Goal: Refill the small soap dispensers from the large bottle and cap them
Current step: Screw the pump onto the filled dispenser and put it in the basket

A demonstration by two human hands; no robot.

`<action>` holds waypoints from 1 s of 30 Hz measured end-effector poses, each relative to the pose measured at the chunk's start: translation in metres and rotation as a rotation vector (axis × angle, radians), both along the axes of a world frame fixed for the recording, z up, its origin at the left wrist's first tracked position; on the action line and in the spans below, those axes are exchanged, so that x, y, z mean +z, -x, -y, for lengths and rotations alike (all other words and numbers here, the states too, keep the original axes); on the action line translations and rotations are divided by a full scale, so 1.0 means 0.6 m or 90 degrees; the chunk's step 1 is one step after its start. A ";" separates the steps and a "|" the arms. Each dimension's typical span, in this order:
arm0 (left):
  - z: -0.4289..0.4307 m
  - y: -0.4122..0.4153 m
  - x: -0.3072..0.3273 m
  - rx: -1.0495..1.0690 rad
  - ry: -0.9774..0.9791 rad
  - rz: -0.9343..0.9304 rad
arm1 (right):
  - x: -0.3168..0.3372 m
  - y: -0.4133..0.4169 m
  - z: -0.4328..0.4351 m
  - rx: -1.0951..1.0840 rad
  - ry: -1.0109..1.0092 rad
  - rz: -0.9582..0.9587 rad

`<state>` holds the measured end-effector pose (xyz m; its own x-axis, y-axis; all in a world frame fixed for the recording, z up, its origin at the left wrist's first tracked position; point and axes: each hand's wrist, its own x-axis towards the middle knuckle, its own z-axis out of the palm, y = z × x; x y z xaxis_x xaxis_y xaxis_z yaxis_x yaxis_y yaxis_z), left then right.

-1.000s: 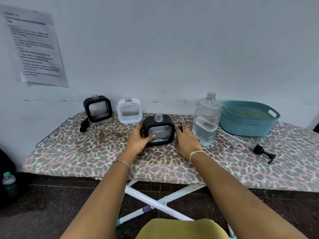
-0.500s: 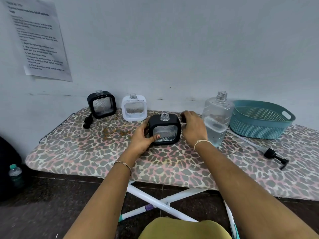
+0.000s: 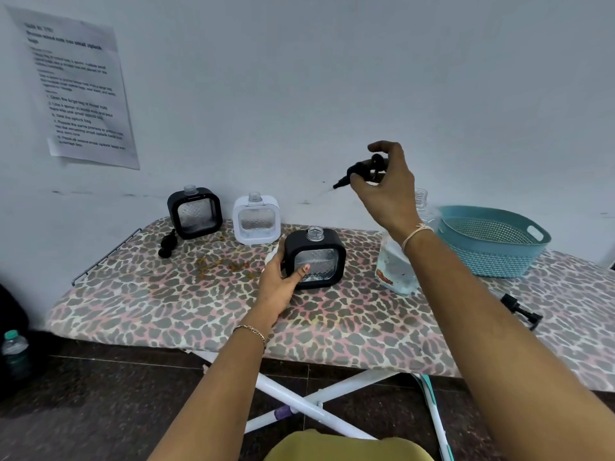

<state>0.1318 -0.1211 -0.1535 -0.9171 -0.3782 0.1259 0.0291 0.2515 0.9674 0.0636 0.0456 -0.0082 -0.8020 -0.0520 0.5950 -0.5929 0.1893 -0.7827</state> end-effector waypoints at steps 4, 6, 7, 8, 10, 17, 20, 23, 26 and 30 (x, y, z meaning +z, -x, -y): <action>-0.001 0.002 -0.005 0.006 0.019 -0.001 | 0.013 0.000 -0.002 0.096 0.027 0.115; 0.000 0.003 -0.007 0.006 0.016 0.003 | 0.012 0.001 0.001 0.104 0.037 0.128; 0.000 0.003 -0.007 0.005 0.013 0.002 | 0.011 0.001 0.003 0.105 0.036 0.130; 0.000 0.003 -0.008 0.005 0.010 0.002 | 0.008 0.002 0.006 0.103 0.031 0.129; 0.000 0.003 -0.010 0.003 0.006 0.000 | 0.002 0.004 0.012 0.096 0.028 0.119; 0.003 0.007 -0.013 -0.005 0.000 -0.003 | -0.005 0.016 0.026 0.053 0.033 0.089; 0.004 0.008 -0.015 -0.004 0.006 -0.009 | -0.018 0.022 0.037 0.080 0.020 0.116; 0.004 0.009 -0.012 -0.001 0.011 -0.010 | -0.020 0.027 0.042 0.087 0.037 0.120; 0.005 0.009 -0.013 -0.006 0.017 -0.020 | -0.016 0.027 0.041 0.087 0.026 0.099; 0.008 0.011 -0.015 -0.006 0.015 -0.023 | -0.013 0.025 0.040 0.062 0.030 0.063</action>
